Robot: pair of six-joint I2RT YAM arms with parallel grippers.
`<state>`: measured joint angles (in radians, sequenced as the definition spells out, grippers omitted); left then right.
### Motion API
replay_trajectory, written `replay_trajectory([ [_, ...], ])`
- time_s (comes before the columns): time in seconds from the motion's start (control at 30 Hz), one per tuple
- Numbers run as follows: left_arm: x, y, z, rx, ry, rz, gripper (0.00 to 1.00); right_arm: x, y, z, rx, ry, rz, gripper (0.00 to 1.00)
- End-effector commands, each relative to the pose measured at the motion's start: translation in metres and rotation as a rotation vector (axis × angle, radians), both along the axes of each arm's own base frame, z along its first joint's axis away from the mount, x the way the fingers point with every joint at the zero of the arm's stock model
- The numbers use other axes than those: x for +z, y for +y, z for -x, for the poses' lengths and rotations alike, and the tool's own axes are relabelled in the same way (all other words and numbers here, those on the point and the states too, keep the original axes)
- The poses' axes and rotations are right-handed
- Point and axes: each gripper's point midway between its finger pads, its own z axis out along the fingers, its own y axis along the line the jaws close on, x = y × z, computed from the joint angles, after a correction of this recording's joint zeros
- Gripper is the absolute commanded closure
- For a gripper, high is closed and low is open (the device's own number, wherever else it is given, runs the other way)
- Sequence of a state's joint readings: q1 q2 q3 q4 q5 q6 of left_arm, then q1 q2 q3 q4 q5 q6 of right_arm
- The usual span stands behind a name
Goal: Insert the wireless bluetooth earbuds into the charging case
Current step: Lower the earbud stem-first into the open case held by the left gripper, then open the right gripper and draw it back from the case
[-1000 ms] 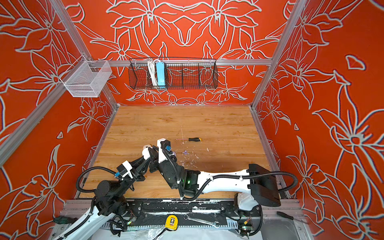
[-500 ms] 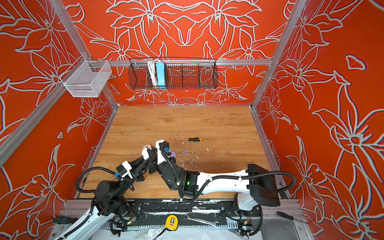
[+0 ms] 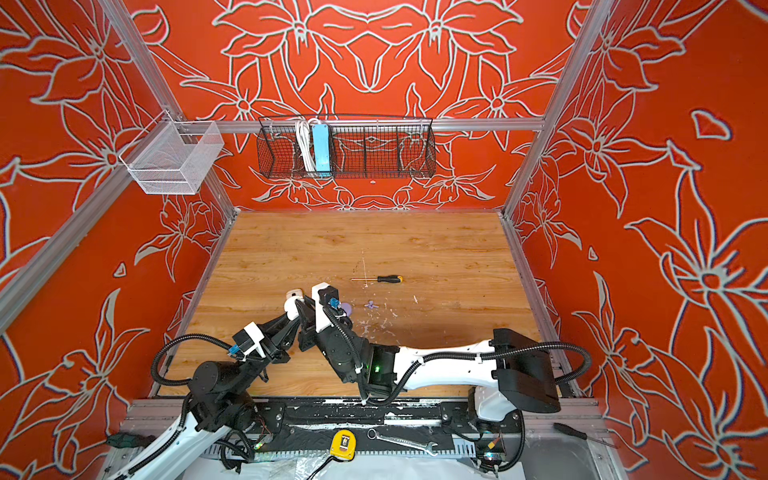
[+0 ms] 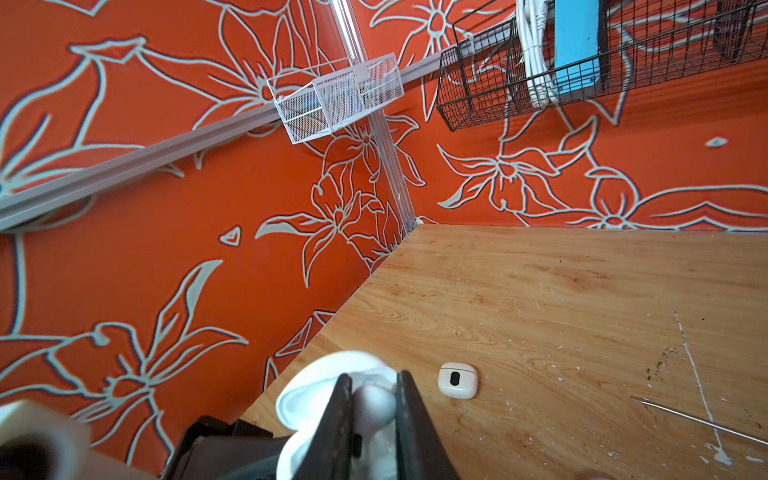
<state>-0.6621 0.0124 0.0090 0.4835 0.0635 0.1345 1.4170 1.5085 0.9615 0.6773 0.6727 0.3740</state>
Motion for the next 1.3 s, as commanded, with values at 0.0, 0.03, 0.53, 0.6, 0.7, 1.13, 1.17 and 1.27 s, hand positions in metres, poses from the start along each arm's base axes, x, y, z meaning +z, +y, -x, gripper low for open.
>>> replay_trajectory([
  [0.0,-0.019,-0.002,-0.004,0.007,0.014,-0.017,1.00,0.001,-0.001,0.005,0.004,0.006,-0.022,0.93],
  [0.03,-0.019,-0.002,-0.004,0.007,0.014,-0.017,1.00,0.000,0.000,0.005,0.006,0.010,-0.023,0.93],
  [0.53,-0.019,-0.002,-0.004,0.008,0.014,-0.014,1.00,-0.012,-0.010,0.008,-0.010,0.021,-0.023,0.89],
  [0.6,-0.019,-0.002,-0.004,0.008,0.015,-0.015,1.00,-0.011,-0.012,0.008,-0.016,0.021,-0.026,0.82],
  [0.7,-0.019,-0.002,-0.004,0.009,0.015,-0.015,1.00,-0.011,-0.014,0.008,-0.021,0.021,-0.027,0.74],
  [1.13,-0.019,-0.001,-0.005,0.011,0.017,-0.015,1.00,-0.004,-0.037,0.005,-0.079,0.000,-0.032,0.62],
  [1.17,-0.019,-0.002,-0.004,0.009,0.017,-0.015,1.00,-0.003,-0.042,0.004,-0.091,-0.002,-0.034,0.61],
  [1.27,-0.020,-0.002,-0.005,0.010,0.019,-0.015,1.00,-0.002,-0.057,0.002,-0.127,-0.003,-0.032,0.60],
])
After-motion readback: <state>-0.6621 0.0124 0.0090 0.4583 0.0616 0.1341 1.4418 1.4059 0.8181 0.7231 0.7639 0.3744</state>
